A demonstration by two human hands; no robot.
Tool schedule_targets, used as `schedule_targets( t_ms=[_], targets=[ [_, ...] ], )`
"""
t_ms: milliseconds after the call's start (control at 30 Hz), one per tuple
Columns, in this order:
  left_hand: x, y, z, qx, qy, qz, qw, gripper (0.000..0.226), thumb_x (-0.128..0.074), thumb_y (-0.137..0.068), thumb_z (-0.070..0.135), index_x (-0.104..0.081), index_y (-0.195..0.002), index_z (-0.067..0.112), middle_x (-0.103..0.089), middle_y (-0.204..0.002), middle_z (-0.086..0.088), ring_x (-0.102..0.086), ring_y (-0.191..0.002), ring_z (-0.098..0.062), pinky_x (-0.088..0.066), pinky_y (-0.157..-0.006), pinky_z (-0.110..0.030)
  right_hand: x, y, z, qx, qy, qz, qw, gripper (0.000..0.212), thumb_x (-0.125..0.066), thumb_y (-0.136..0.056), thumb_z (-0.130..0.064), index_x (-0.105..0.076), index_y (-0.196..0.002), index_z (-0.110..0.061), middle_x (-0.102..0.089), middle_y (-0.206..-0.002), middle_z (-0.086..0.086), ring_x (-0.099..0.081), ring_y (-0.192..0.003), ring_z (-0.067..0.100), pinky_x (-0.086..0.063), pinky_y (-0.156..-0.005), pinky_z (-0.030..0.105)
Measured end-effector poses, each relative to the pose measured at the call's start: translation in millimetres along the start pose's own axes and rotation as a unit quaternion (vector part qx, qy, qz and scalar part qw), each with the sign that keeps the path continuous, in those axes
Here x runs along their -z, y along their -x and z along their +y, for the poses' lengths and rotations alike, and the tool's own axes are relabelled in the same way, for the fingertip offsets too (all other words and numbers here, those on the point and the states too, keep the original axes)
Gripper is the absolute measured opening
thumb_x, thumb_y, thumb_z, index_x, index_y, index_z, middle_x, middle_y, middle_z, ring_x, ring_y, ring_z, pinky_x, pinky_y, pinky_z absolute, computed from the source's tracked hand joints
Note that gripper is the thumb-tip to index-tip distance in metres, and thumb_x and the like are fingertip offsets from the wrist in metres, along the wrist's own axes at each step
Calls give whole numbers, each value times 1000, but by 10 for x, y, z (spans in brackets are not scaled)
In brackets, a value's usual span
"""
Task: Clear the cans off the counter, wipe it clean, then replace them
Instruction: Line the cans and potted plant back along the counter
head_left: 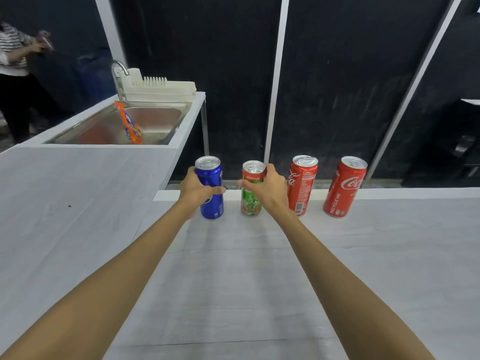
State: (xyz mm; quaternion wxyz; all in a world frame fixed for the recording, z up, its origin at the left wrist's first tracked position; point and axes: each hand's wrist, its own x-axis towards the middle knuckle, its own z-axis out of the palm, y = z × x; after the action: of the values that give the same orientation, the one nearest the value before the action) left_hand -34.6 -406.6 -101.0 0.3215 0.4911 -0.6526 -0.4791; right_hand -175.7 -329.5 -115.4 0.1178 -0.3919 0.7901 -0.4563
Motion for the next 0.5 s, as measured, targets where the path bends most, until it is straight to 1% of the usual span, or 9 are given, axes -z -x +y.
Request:
schedule_targets(
  t_ms=[167,333,500],
  targets=[
    [-40,-72,16,-3,-28,-5,1000,76,-78,-68,8,-34,-130,11,-48,-134,-11,-46,-123,-30,-45,-93,-43,-30,5,-12,7,-11,-7,1000,68,-74,-75,-36,-41,-129,-11,-56,-129,9,-58,-113,24,-49,-90,36],
    [-64,-87,-19,-17,-45,6,999,76,-76,-69,7,-32,-131,10,-46,-136,-12,-45,-125,-30,-43,-97,-43,-110,32,-14,-1,-20,-12,1000,70,-74,-74,-38,-38,-128,-13,-55,-129,8,-57,-114,24,-50,-91,40],
    [-58,-88,-24,-24,-54,0,998,78,-76,-69,4,-31,-132,10,-45,-137,-12,-45,-125,-31,-44,-95,-43,-126,37,9,-4,-14,-18,1000,73,-74,-73,-38,-35,-131,-16,-53,-132,7,-55,-117,25,-48,-93,41]
  ],
)
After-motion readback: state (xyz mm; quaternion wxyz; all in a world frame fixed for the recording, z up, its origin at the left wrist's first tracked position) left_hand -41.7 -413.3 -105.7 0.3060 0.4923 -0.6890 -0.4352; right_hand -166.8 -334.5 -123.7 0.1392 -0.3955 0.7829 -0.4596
